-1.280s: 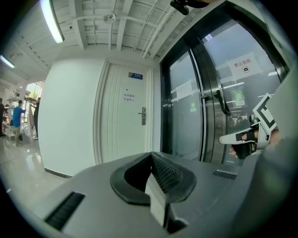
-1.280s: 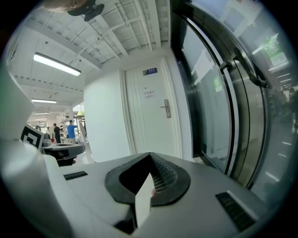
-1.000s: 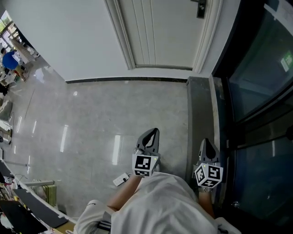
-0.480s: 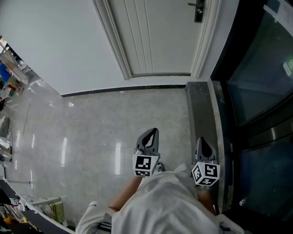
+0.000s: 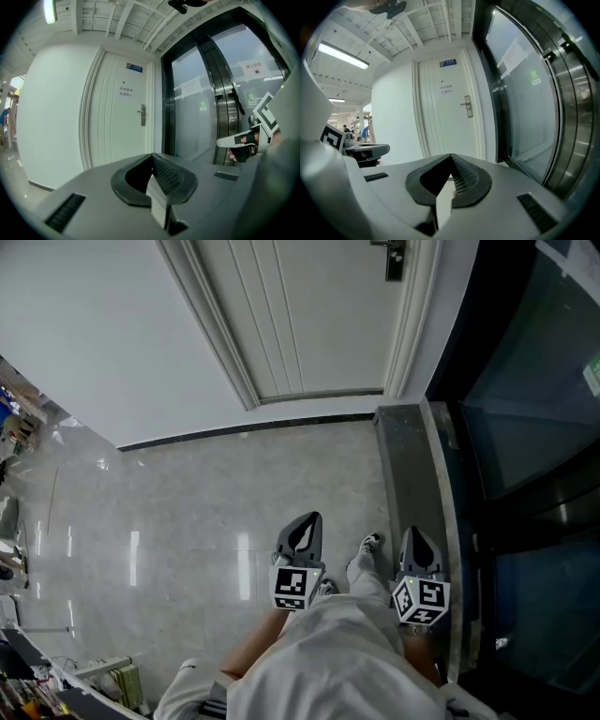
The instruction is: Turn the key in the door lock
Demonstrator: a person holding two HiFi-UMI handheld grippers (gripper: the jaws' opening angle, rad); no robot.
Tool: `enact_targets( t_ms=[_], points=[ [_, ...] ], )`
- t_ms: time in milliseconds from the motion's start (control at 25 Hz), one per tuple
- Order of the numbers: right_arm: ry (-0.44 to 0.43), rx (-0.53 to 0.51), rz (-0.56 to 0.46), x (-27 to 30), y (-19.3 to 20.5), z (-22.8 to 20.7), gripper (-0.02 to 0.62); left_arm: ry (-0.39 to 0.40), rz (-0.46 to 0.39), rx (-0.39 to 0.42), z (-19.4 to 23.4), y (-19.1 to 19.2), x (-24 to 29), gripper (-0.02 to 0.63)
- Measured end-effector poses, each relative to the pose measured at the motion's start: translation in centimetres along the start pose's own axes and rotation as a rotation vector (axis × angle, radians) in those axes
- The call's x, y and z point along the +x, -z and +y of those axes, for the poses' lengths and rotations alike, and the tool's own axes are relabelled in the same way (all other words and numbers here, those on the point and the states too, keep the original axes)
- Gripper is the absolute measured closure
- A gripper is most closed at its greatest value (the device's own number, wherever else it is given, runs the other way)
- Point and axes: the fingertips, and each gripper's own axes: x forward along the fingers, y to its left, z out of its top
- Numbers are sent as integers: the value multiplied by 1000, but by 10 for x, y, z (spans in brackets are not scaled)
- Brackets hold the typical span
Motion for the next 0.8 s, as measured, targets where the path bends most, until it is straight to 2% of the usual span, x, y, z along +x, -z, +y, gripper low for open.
enact_targets(
  t_ms=[200, 800],
  points=[
    [7, 8, 1, 44, -13, -26, 595, 0, 6, 11, 5, -9, 45, 597],
    [-79, -21, -22, 167, -77, -107, 595, -67, -17, 3, 2, -53, 187, 597]
  ],
)
